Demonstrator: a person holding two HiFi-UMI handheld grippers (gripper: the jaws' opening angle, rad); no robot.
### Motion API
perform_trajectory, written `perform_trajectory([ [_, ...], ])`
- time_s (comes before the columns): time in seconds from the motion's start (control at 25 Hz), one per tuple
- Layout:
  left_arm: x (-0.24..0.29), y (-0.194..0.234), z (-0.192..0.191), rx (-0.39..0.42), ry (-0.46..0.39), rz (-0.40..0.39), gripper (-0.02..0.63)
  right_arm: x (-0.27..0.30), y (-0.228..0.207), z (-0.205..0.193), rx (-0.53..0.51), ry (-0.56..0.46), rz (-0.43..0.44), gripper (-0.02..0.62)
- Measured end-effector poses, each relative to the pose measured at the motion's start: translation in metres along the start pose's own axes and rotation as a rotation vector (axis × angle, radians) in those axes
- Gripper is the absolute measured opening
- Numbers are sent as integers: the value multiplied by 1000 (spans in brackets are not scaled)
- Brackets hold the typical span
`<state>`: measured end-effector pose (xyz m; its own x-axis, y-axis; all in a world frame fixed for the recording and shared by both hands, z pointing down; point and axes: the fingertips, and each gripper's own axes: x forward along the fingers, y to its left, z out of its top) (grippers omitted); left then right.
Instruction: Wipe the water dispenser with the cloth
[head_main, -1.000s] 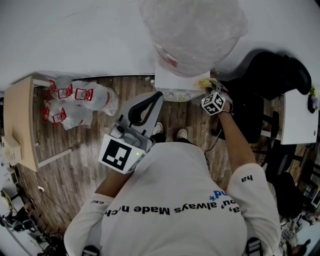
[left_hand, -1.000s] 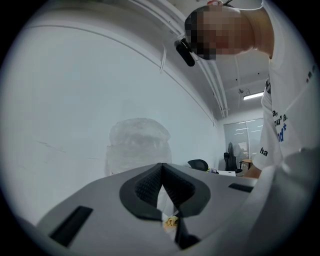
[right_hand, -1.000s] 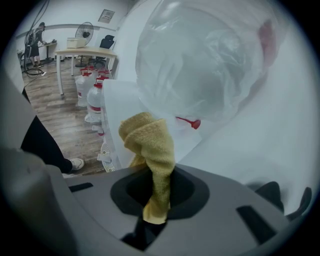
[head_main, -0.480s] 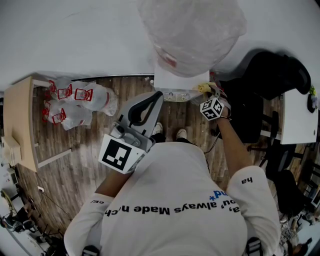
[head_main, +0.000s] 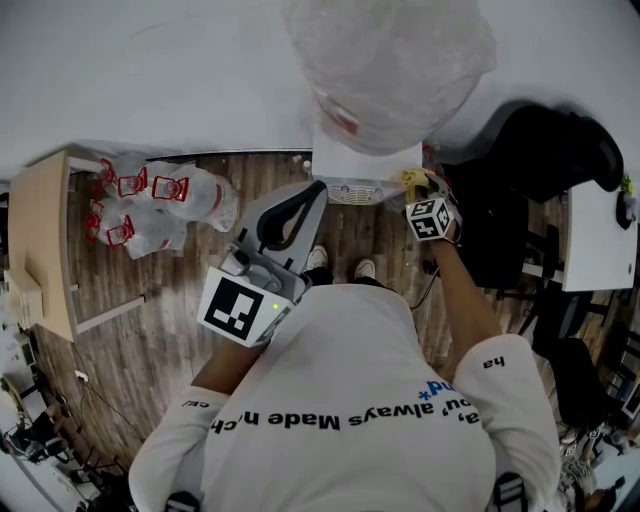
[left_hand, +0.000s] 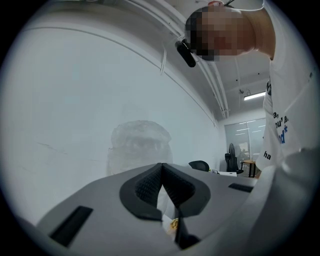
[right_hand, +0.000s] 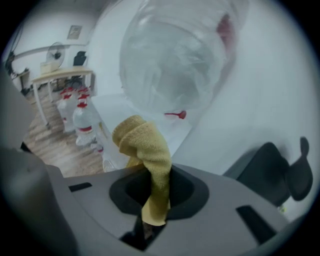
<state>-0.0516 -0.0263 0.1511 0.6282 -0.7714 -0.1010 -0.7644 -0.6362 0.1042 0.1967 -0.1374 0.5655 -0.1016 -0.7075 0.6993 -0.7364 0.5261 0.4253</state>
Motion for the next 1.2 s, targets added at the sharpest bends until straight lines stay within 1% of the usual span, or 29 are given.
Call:
perform_trajectory([
  [0.08,-3,3,1,0,2,8,18,-10,-7,4,123,-23,-34,60],
  [0.16,-7,7,0,-1,5,20,18,-21,-7,13,196,-57,-54,61],
  [0.32,-12,13,-3,-4,14,35,18,-43,9,43,262,-144,-52,61],
  [0.44,-17,19,-3,-4,17,39,18,-49,33,62,288,-175,-21,61],
  [0.6,-22,25,-4,-5,19,46,18,-53,68,87,280,-212,33,61],
  [0.92,-35,35,-5,-11,23,57,18,-52,131,123,236,-228,127,61],
  [1.2,-45,45,-7,-12,29,69,18,-39,176,146,204,-227,193,61],
])
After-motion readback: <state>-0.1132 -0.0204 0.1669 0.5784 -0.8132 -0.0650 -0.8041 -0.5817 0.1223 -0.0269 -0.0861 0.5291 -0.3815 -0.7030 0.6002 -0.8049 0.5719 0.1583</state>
